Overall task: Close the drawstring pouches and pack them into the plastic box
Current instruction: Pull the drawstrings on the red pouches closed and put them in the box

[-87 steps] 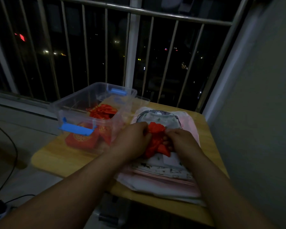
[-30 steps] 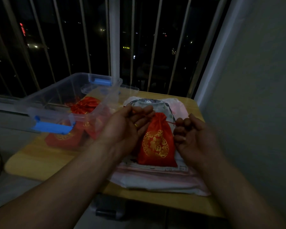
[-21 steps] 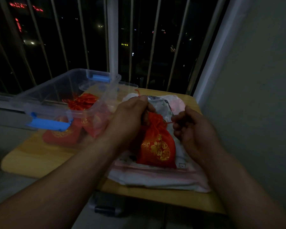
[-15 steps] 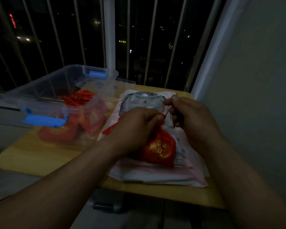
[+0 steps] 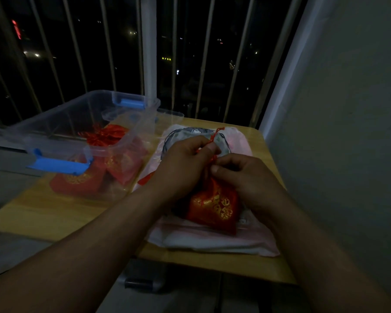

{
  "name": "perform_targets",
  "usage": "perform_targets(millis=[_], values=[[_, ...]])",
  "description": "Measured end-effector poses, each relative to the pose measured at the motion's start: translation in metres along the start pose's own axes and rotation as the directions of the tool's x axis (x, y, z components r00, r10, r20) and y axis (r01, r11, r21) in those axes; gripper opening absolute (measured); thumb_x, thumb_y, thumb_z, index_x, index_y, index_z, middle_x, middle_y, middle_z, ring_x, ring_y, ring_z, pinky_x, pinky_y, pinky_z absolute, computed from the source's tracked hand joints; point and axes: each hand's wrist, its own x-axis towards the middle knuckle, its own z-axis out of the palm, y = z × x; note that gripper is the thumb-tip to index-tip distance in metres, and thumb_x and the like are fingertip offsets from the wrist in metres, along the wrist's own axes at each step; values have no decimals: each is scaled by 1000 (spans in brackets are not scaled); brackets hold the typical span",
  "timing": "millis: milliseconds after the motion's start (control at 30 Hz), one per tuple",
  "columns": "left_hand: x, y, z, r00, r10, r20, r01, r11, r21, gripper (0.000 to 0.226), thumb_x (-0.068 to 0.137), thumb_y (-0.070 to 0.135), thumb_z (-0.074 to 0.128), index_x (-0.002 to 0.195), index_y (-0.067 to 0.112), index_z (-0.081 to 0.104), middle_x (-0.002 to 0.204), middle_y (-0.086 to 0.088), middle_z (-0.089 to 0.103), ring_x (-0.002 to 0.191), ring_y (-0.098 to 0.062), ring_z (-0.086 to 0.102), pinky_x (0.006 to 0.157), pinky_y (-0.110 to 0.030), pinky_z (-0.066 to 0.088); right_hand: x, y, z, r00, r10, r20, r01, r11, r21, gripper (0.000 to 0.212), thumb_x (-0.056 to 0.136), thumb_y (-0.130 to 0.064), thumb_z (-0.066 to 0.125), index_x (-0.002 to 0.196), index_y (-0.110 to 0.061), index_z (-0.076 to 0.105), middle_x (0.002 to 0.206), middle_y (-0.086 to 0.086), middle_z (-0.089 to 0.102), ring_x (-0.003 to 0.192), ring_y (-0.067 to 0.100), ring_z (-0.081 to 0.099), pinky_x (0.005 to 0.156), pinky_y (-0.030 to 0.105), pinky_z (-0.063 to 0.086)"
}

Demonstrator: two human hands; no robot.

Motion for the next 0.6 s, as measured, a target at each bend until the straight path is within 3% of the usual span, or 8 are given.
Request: perform_targets(millis=[133,267,333,400,500,600], values=[[1,-2,4,1000,3,-8,-3,1000,1,25,106,32,54,98,23,75,55,3,62,51,-10,57,52,-27,43,1,1,3,997,-7,-76,10,999,44,9,95,-17,71,95,-17,81,95,2,80,94,20,76,92,42,59],[0,-4,3,999,3,-38,-5,998,-56,29,108,35,50,105,21,74,57,-5,60,49,-12,54,49,-24,42,2,1,3,990,143,-9,-125,892,435,11,94,-11,70,90,-10,79,93,14,79,86,26,76,77,38,61],[0,-5,1,998,-23,-58,17,996,-92,30,109,35,48,109,19,74,58,-5,61,51,-12,56,49,-21,43,2,0,3,982,183,42,-176,820,545,12,94,-11,67,93,-7,78,94,15,78,86,26,75,77,38,61],[1,-5,0,997,-58,-57,49,986,-156,31,110,32,46,109,16,72,58,-4,60,54,-14,59,53,-24,47,2,-1,2,977,196,87,-208,770,603,15,96,-13,65,100,-5,77,91,15,76,78,24,73,71,34,59],[2,-5,1,993,-106,-42,93,965,-245,32,110,31,45,107,13,71,58,-5,58,55,-18,60,56,-29,47,1,-4,3,969,208,132,-242,707,664,15,100,-13,60,98,-6,73,75,7,69,51,10,58,46,21,47],[2,-2,-2,986,-168,-18,153,935,-320,33,110,34,45,108,13,70,61,-6,57,56,-21,58,52,-28,44,3,-2,3,957,244,155,-283,681,676,13,99,-11,61,102,-8,73,84,4,71,57,8,58,54,22,53]])
